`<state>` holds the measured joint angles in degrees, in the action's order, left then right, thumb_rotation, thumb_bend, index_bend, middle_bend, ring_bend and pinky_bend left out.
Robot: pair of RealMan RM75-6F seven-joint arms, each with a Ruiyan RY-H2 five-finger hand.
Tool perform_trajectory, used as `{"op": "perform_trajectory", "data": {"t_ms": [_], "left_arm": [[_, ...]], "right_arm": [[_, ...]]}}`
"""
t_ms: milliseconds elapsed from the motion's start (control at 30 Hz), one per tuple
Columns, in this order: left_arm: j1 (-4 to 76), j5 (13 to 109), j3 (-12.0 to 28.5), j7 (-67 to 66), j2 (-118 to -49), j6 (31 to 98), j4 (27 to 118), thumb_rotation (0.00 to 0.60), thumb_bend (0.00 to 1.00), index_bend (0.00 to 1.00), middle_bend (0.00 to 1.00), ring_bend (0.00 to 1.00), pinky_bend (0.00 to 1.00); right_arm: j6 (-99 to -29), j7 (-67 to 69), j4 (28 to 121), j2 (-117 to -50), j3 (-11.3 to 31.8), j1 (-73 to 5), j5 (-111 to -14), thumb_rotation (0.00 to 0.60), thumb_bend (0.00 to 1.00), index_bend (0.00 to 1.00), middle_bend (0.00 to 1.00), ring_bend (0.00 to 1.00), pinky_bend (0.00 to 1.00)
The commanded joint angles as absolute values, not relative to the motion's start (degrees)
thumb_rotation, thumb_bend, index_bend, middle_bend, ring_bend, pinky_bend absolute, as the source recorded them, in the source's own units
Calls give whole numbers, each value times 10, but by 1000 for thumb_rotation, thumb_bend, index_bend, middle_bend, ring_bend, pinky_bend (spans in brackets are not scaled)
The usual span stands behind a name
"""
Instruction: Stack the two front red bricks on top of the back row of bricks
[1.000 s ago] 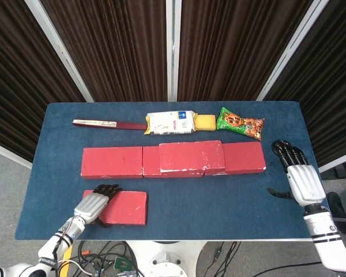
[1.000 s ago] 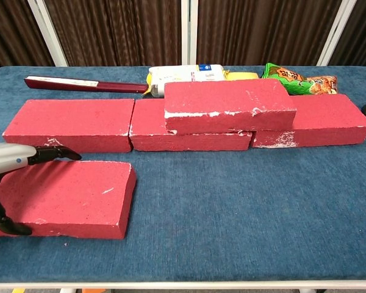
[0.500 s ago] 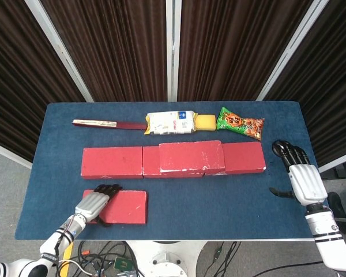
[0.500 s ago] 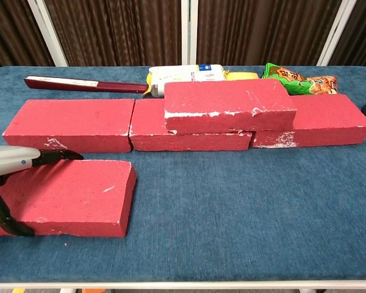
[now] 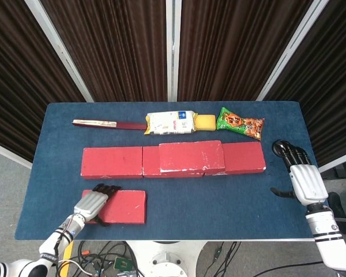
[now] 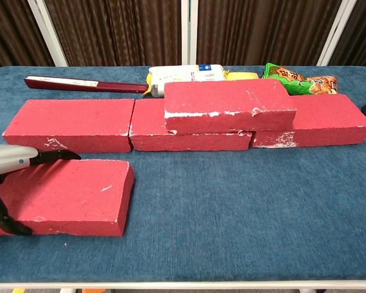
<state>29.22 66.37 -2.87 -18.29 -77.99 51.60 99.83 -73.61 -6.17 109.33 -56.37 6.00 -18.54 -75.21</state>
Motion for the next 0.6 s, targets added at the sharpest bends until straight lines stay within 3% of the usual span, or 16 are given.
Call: {"op": "perform_trajectory", "data": {"t_ms": [33, 367, 600], "left_arm": [[291, 668, -30, -186, -780, 522, 998, 600, 68, 39, 146, 171, 89], [281, 691, -28, -172, -783, 552, 1000, 600, 124, 100, 177, 211, 242], [274, 718, -27, -153, -748, 573, 1040, 600, 126, 101, 177, 211, 251]], "right_arm": [[-736, -62, 1093, -564, 61, -185, -752, 600, 0, 0, 0, 0, 0], [-732, -64, 1090, -566, 66, -182, -749, 600, 0, 0, 0, 0, 0], [-731, -64, 1090, -565, 68, -180, -748, 600, 0, 0, 0, 0, 0]]}}
